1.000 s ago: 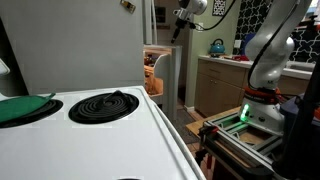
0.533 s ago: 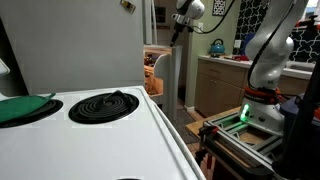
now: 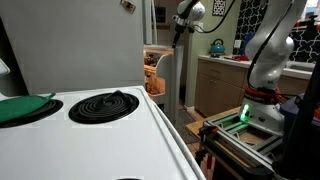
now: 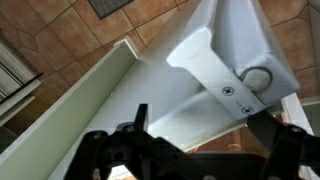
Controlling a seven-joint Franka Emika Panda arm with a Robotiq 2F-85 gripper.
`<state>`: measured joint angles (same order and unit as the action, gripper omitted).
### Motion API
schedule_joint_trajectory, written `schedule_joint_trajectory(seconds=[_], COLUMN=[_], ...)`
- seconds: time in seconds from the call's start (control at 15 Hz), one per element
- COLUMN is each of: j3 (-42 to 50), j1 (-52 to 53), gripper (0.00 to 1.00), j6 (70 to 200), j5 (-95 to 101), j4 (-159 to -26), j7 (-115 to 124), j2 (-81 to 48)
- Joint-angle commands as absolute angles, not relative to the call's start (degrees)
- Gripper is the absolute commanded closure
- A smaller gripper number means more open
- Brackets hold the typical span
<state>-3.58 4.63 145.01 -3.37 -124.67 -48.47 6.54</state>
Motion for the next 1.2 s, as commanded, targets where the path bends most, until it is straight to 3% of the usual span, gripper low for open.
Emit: schedule_joint_trajectory(seconds=[0.0,0.67,1.13], j3=[-1.69,2.14,0.53], j1=[3.12,-0.24,1.62], gripper=[0.0,0.0,0.0], j6=[148.06,153.06,145.46], j5=[1.75,4.17,2.94], j4=[-125.75,-125.68,-125.9], j7=[-47.18,-42.43,-27.2], j2=[6.19,7.74,13.19])
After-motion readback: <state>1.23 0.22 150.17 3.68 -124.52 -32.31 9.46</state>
